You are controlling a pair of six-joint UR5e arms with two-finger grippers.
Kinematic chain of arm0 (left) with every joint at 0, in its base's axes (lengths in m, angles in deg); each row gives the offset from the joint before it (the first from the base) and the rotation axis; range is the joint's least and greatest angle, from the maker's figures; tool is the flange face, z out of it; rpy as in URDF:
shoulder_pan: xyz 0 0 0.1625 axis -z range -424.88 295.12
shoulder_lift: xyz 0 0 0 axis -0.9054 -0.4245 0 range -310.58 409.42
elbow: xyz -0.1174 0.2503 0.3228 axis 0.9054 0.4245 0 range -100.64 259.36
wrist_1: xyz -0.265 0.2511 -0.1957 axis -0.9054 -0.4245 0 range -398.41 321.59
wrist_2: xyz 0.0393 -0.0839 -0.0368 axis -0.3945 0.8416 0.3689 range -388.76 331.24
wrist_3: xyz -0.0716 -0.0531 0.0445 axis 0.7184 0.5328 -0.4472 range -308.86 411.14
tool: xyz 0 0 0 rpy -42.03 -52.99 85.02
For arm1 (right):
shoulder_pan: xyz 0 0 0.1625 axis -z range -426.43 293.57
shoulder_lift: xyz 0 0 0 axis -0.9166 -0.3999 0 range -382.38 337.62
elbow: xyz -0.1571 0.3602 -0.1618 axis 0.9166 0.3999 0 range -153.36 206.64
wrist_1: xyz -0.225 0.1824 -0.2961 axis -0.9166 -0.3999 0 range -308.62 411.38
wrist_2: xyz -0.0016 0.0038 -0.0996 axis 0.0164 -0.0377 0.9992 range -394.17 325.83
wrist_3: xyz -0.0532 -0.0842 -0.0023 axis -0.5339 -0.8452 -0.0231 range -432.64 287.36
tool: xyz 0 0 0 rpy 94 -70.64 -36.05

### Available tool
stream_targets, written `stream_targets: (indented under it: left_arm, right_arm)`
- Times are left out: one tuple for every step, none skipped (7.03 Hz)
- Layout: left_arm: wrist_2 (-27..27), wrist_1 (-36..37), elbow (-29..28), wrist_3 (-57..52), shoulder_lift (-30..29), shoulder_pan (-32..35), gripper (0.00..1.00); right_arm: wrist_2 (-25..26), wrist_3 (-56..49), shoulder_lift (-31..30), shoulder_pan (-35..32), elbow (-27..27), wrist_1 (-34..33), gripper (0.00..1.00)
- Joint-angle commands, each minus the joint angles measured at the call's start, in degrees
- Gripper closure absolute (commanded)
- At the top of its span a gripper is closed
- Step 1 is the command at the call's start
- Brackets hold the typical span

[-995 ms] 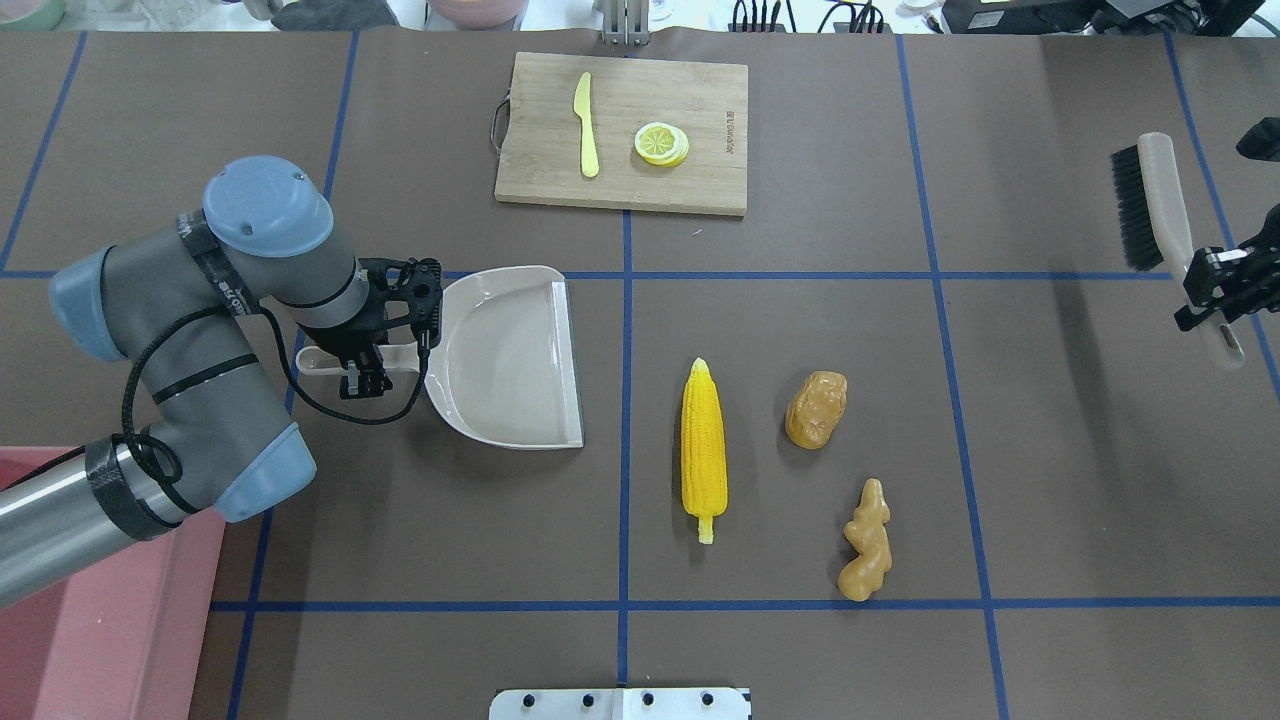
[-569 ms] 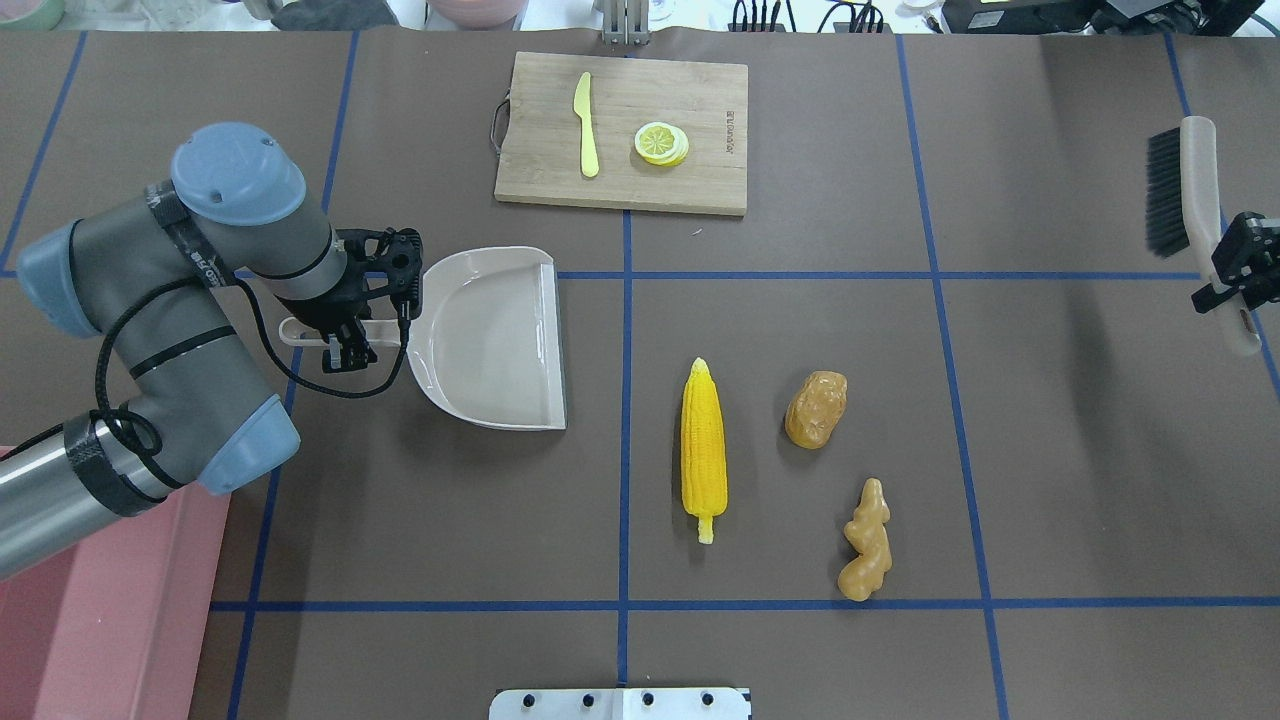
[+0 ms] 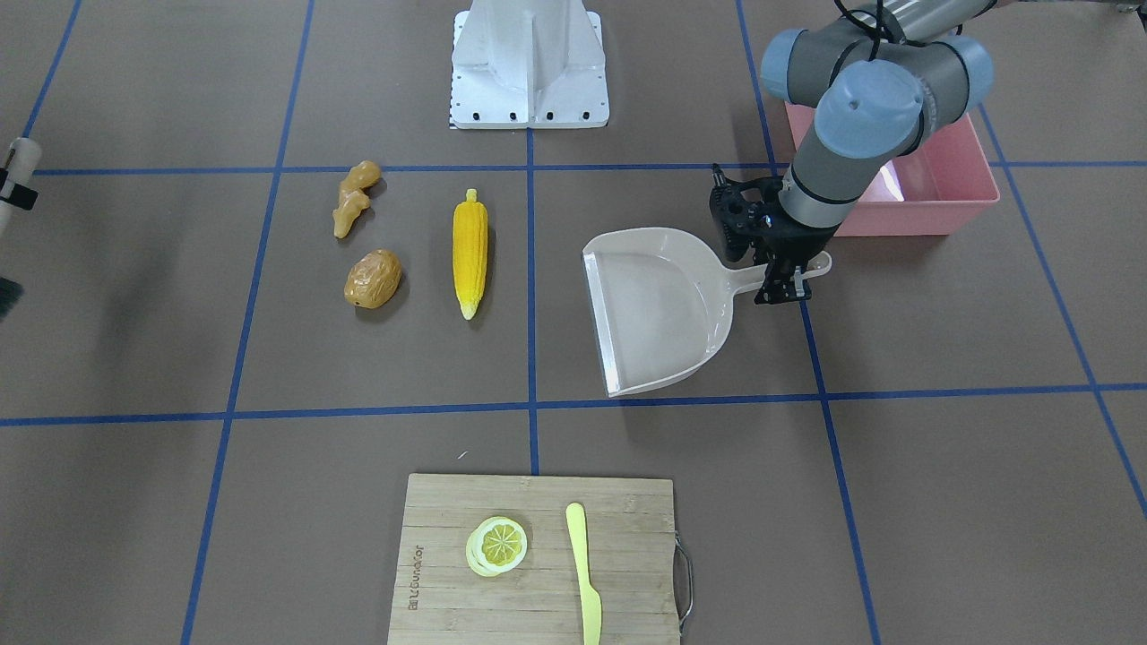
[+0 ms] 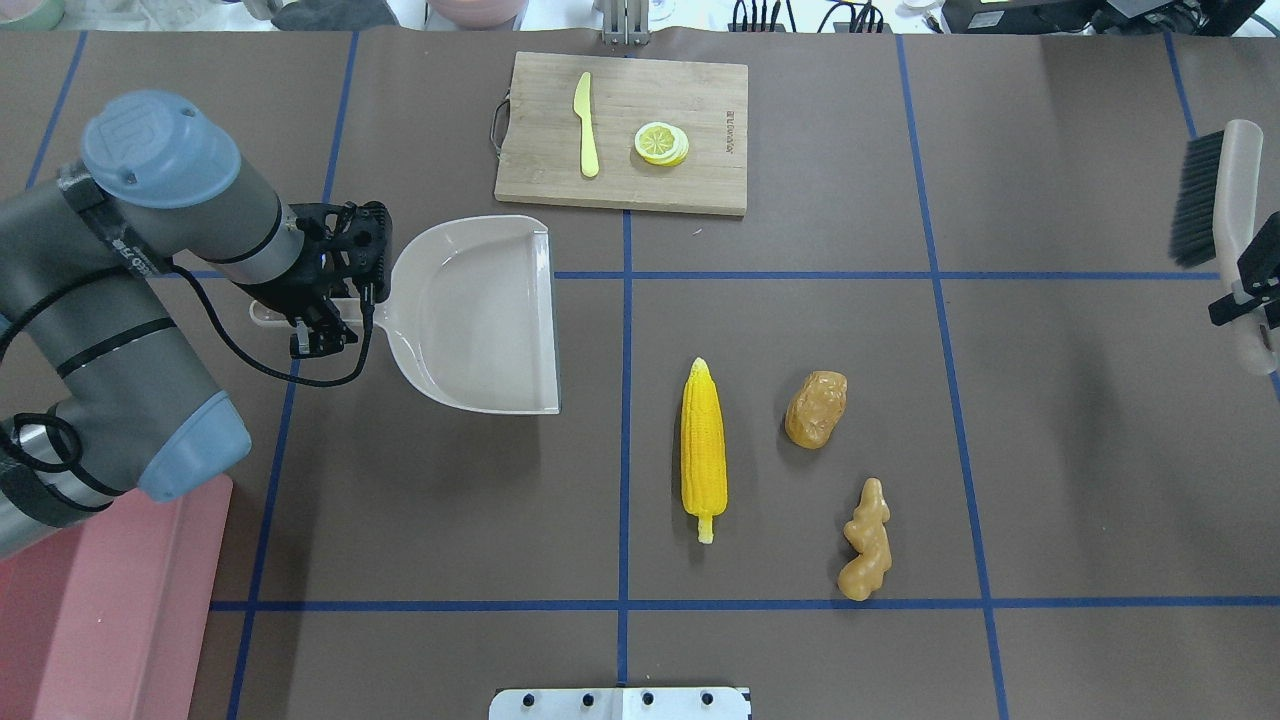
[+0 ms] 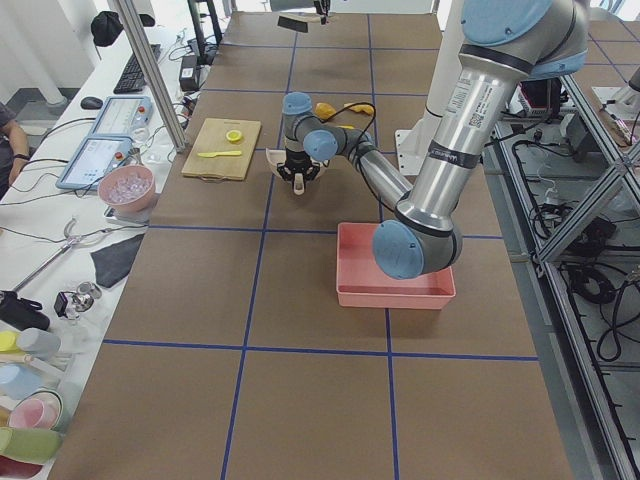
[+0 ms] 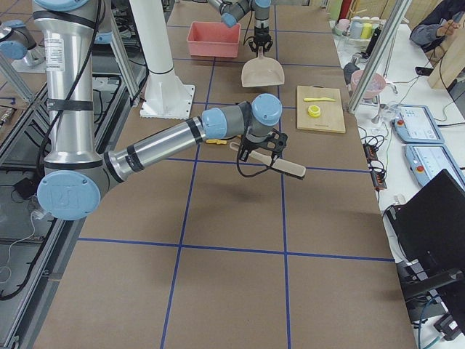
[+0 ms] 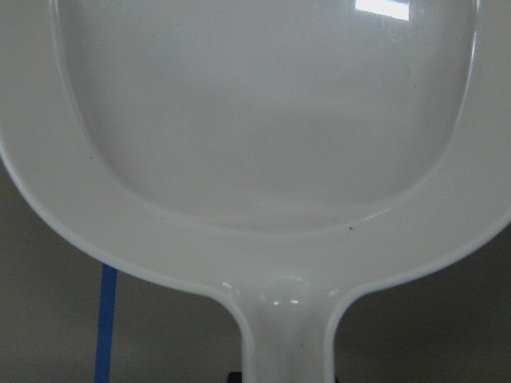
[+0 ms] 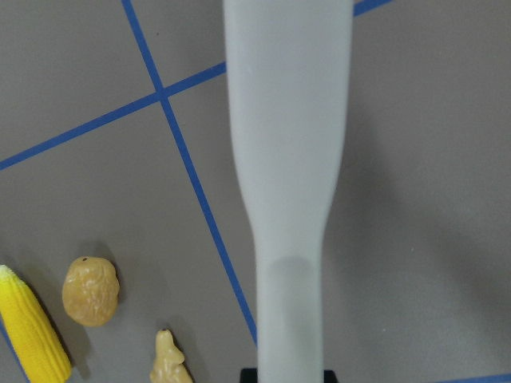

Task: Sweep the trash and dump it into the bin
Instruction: 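Lift the dustpan with left gripper while right gripper carries brush toward food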

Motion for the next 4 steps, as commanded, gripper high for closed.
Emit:
stream_targets:
  left_arm:
    - [-0.05,4.93,1.82,0.04,-2.24,-0.29,1.0]
    - [-0.22,9.23,3.14,0.04,-3.91,-0.56,1.0]
    - [-0.22,9.8,4.63,0.04,-3.84,-0.73,1.0]
    - [-0.22,9.98,4.12,0.04,-4.28,-3.26,1.0]
  right_arm:
    - [-5.48,3.46,-9.49,-0.07,-6.4,0.26,1.0]
    - [-8.03,5.03,-13.88,-0.07,-8.77,0.35,1.0]
    - [-9.79,5.13,-16.88,-0.07,-11.93,0.35,1.0]
    - [-9.99,5.22,-18.57,-0.07,-14.48,0.26,1.0]
